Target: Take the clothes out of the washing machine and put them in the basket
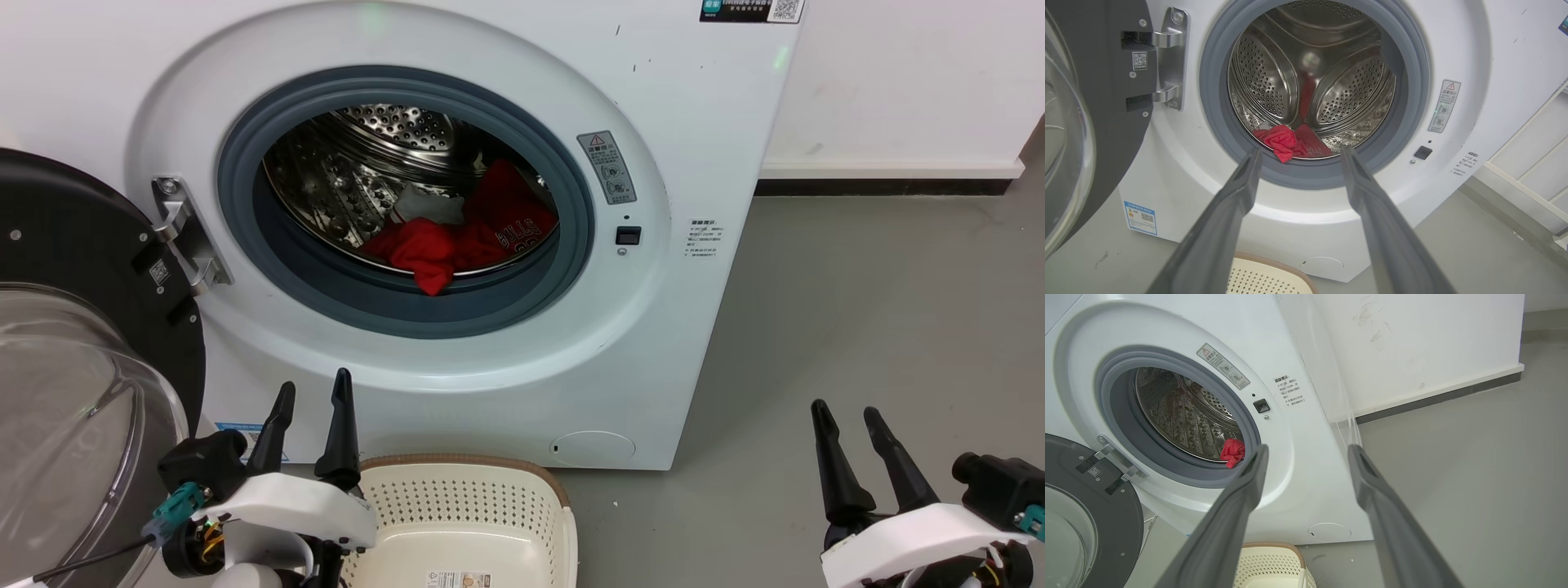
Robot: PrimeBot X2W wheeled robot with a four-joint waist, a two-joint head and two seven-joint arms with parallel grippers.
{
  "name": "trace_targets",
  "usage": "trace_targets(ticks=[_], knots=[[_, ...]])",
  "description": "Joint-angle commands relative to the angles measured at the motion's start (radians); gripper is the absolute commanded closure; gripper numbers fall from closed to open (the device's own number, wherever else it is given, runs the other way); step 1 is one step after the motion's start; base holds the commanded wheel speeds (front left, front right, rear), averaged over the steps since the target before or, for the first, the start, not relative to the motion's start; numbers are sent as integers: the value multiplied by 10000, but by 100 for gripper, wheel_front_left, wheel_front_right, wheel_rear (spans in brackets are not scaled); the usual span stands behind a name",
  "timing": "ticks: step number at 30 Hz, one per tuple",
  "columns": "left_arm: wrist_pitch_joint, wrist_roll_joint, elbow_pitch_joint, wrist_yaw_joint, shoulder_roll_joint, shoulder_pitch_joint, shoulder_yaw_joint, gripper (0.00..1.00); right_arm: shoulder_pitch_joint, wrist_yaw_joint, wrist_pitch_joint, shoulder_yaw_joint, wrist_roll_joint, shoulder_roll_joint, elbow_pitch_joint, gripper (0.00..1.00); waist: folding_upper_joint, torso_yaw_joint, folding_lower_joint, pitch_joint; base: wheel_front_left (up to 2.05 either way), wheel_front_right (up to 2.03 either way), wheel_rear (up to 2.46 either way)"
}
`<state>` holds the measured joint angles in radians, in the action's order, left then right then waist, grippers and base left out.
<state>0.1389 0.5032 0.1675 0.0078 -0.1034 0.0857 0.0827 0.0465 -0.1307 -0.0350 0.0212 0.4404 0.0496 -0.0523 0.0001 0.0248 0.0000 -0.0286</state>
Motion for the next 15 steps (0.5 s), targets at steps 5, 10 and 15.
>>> trace_targets(ticks=[5,10,15], knots=[[215,-768,-60,193,-195,227,189,0,119,0,-27,29,-795,15,194,0,-1,23,0,-21,0,0,0],[341,-1218,33,330,-267,243,280,0,184,0,-91,142,-1270,14,249,0,-1,48,0,-54,0,0,0],[436,-1545,115,459,-312,236,308,0,247,1,-147,181,-1702,13,314,0,-1,62,0,-94,0,0,0]])
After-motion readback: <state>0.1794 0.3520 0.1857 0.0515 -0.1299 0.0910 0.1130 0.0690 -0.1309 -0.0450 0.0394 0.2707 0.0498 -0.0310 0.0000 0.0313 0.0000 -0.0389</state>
